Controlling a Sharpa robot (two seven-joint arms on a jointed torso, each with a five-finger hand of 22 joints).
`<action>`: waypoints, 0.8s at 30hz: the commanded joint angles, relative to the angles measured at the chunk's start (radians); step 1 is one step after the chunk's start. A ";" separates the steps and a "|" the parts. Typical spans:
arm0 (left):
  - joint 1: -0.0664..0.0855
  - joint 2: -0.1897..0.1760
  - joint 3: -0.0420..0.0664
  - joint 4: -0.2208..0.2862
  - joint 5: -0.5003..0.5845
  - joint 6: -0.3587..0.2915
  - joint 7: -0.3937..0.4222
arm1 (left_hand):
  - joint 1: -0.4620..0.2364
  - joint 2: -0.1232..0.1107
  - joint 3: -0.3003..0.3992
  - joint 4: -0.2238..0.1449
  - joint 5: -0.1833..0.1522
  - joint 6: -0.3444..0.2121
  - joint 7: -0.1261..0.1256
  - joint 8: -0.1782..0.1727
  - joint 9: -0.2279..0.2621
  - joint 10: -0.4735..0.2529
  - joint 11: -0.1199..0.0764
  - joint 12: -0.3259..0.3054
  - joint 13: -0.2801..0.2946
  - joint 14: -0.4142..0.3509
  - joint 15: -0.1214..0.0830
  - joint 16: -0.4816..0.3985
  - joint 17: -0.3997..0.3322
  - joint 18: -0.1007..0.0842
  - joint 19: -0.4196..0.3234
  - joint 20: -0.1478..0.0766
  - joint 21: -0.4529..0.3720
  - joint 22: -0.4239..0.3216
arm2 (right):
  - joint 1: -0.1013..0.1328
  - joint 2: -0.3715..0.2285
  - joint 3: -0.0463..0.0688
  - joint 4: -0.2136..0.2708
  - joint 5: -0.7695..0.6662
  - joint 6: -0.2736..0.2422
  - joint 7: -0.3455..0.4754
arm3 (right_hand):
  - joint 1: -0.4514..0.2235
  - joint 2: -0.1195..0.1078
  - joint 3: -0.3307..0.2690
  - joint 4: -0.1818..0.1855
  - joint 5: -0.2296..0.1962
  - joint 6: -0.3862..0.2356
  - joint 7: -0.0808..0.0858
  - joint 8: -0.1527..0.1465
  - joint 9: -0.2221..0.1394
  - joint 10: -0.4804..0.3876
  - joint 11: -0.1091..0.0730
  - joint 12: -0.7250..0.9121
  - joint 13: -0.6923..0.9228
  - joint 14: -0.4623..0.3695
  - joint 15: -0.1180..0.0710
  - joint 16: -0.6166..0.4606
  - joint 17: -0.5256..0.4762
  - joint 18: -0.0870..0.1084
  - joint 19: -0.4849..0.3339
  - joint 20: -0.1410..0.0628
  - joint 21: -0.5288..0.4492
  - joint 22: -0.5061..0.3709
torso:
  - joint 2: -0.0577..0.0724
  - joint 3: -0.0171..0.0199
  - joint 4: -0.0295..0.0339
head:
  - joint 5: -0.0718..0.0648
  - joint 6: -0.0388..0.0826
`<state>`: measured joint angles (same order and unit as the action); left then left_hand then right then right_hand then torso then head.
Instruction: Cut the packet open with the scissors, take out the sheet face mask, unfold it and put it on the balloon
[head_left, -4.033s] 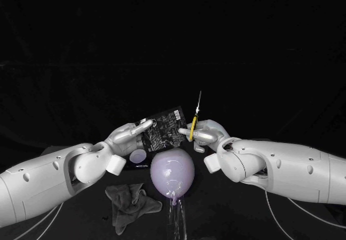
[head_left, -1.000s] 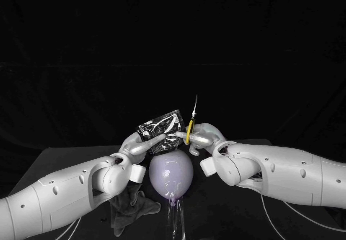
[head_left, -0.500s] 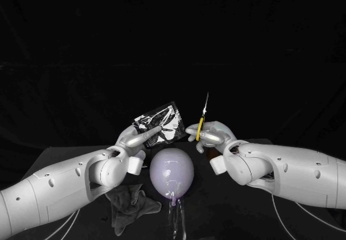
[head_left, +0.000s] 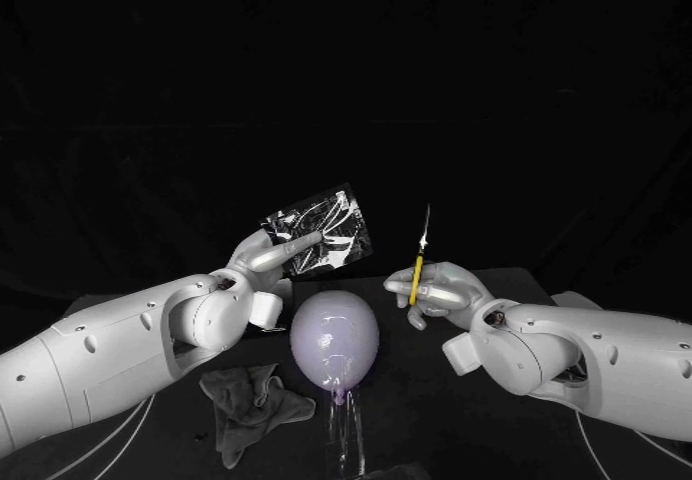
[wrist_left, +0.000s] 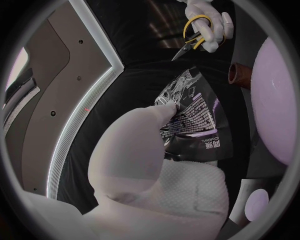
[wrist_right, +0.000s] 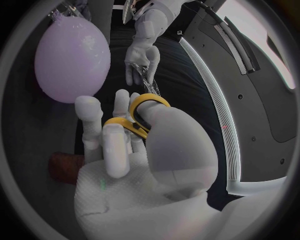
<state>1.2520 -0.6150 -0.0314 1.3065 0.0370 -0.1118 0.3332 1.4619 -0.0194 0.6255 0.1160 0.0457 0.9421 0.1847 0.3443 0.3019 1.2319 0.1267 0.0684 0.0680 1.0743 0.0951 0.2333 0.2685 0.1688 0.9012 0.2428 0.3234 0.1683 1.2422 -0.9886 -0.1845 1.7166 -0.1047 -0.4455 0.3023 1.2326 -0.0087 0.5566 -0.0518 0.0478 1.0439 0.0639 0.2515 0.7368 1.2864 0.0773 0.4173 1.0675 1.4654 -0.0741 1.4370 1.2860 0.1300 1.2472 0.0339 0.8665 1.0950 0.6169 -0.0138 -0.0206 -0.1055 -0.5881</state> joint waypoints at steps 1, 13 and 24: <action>0.004 0.006 0.000 0.002 -0.017 0.053 -0.077 | -0.011 0.001 0.016 0.010 0.003 -0.008 -0.001 0.016 0.175 0.005 -0.001 -0.002 0.001 0.009 -0.001 0.006 0.002 0.013 0.006 -0.001 0.004 0.001 | -0.018 -0.026 -0.002 0.036 0.011 0.068 -0.005 | -0.037 0.000 -0.007 0.007 0.001 0.012 -0.019 0.041 0.048 0.259 -0.112 0.841 0.216 0.057 -0.015 0.017 0.037 0.008 0.015 -0.002 0.012 0.009 | -0.002 0.0069 -0.0039 | -0.012 -0.013; 0.006 0.035 -0.001 -0.003 -0.029 0.101 -0.186 | -0.024 0.000 0.026 0.007 0.003 -0.018 -0.002 0.027 0.198 0.008 -0.003 -0.003 0.001 0.026 -0.006 0.013 0.011 0.014 0.015 -0.010 0.024 0.012 | -0.116 -0.093 -0.010 0.127 -0.083 0.101 -0.089 | -0.189 -0.118 -0.127 0.100 0.000 -0.069 -0.008 0.062 0.160 0.284 -0.102 1.153 0.503 0.093 -0.012 0.107 0.219 -0.022 0.088 -0.014 0.144 0.110 | -0.005 0.0160 -0.0100 | -0.045 -0.042; 0.007 0.081 -0.001 -0.047 -0.035 0.142 -0.277 | -0.033 0.000 0.032 0.008 0.003 -0.023 -0.003 0.033 0.212 0.010 -0.004 -0.002 0.001 0.035 -0.008 0.017 0.016 0.014 0.022 -0.016 0.038 0.018 | -0.152 -0.105 -0.012 0.167 -0.130 0.095 -0.082 | -0.164 -0.163 -0.245 0.153 0.005 -0.106 0.048 -0.121 0.000 0.026 -0.044 -0.032 -0.408 0.059 0.030 0.031 0.062 -0.004 0.041 0.037 0.035 0.055 | -0.007 0.0236 -0.0127 | -0.058 -0.066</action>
<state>1.2568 -0.5378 -0.0341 1.2614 0.0084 -0.0150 0.1087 1.4296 -0.0279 0.6476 0.1188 0.0456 0.9282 0.1804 0.3741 0.3024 1.2353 0.1232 0.0684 0.0677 1.1044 0.0863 0.2429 0.2833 0.1722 0.9169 0.2270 0.3563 0.1853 1.0929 -1.0938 -0.1964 1.8773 -0.1918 -0.3780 0.2179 1.0564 -0.1774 0.3144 0.0990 0.0516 0.9501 0.0908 0.1353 0.7419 1.2976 0.0316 0.4074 0.6846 1.4664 -0.0422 1.4699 1.3080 0.1216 1.2891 0.0668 0.9079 1.1502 0.6099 0.0080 -0.0324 -0.1620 -0.6479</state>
